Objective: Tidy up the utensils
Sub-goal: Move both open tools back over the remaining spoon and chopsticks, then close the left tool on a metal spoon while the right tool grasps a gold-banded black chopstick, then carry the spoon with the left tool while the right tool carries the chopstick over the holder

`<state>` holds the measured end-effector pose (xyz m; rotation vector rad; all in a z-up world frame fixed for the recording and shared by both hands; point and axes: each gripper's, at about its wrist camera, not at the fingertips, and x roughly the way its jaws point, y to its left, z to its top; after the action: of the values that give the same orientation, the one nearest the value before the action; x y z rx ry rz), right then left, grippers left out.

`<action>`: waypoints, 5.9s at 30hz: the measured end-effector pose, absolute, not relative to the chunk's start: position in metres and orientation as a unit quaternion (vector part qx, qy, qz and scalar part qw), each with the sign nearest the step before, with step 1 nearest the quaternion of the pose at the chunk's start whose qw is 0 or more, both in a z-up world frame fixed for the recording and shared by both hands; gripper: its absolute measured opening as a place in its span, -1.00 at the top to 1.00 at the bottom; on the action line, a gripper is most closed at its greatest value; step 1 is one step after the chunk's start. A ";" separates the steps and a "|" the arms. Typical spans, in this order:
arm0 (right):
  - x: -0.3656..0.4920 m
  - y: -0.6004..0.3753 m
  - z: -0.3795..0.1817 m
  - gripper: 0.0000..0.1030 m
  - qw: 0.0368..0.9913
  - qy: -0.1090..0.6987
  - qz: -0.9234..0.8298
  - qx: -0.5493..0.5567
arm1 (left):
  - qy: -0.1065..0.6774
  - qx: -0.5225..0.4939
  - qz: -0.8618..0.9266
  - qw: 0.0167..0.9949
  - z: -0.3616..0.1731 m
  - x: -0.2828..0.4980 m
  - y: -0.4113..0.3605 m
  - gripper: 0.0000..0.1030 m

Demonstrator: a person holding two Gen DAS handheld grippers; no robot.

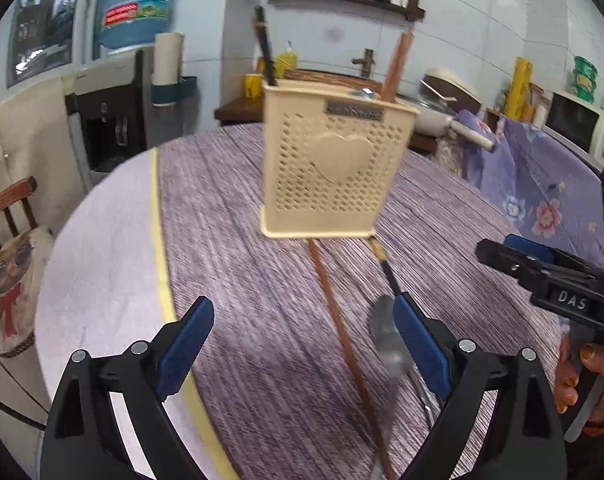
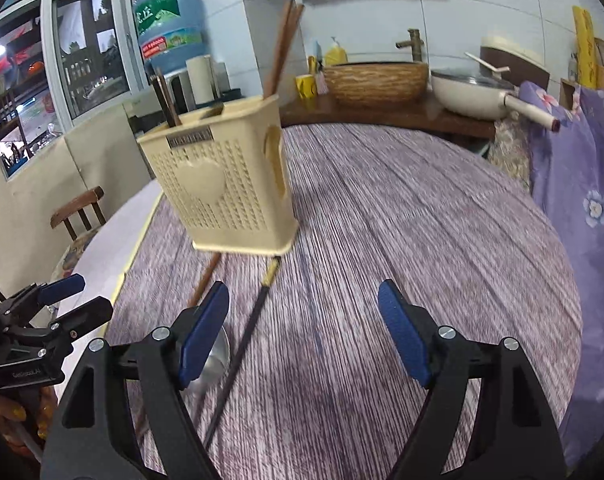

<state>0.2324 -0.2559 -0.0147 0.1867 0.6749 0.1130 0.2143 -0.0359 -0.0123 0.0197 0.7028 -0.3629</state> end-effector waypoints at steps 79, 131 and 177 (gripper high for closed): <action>0.335 -0.193 -0.062 0.79 0.887 0.459 0.023 0.049 | 0.325 -0.038 -0.180 0.928 0.015 0.218 -0.022 0.31; 0.231 -0.271 0.064 0.85 0.949 0.258 0.108 0.142 | 0.367 0.110 -0.276 0.882 -0.013 0.273 -0.065 -0.05; 0.213 -0.272 0.077 0.84 0.955 0.223 0.127 0.150 | 0.293 0.009 -0.275 0.915 0.037 0.269 -0.051 0.29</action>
<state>0.2128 -0.2719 0.0767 0.3036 0.4526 0.2573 0.2687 -0.0507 0.0367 0.0181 0.6035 -0.5667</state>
